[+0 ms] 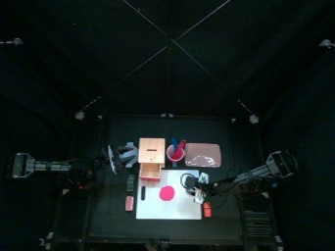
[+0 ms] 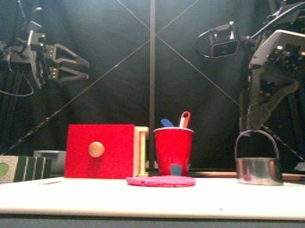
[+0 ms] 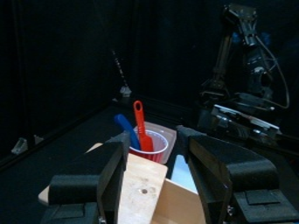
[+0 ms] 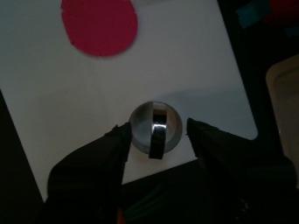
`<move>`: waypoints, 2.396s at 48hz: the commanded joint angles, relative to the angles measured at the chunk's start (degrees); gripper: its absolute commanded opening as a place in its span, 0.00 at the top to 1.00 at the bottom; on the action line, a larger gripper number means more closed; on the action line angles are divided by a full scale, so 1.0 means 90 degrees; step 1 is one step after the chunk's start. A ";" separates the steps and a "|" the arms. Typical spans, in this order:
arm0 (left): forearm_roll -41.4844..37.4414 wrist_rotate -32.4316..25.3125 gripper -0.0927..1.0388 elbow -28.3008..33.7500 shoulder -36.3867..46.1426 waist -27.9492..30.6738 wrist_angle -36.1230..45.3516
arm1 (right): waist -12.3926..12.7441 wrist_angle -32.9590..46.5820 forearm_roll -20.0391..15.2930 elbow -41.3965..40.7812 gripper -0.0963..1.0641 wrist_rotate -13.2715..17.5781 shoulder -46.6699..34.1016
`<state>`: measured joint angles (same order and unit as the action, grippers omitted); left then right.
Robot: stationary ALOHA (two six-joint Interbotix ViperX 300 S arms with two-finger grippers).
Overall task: Get the cutter from the drawer then cut the dough then place the extra dough in the bowl
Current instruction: Shut the drawer
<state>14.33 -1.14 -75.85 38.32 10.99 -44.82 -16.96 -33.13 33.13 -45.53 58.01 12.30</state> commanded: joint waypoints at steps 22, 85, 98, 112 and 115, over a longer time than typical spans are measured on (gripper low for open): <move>-0.0498 -0.0342 0.31 0.3115 -0.1621 0.2422 0.4219 | 0.0488 0.1250 0.1504 0.1885 0.18 -0.0068 -0.1270; -0.1318 -0.1973 0.58 0.5840 -0.4922 0.2412 0.7627 | 0.0850 0.0479 0.1426 0.4814 0.70 -0.0088 -0.4180; -0.1328 -0.1982 0.58 0.5801 -0.4990 0.2383 0.7471 | 0.1016 0.0469 0.1445 0.4805 0.70 -0.0088 -0.4189; -0.1328 -0.1982 0.58 0.5762 -0.4990 0.2373 0.7471 | 0.1211 0.0420 0.1494 0.4795 0.70 -0.0098 -0.4160; -0.1328 -0.1992 0.58 0.5762 -0.4990 0.2373 0.7461 | 0.1260 0.0410 0.1533 0.4775 0.70 -0.0098 -0.4141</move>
<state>2.29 -18.90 -24.52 -7.03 32.78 22.59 -7.73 -29.09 46.14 -3.25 57.22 -26.98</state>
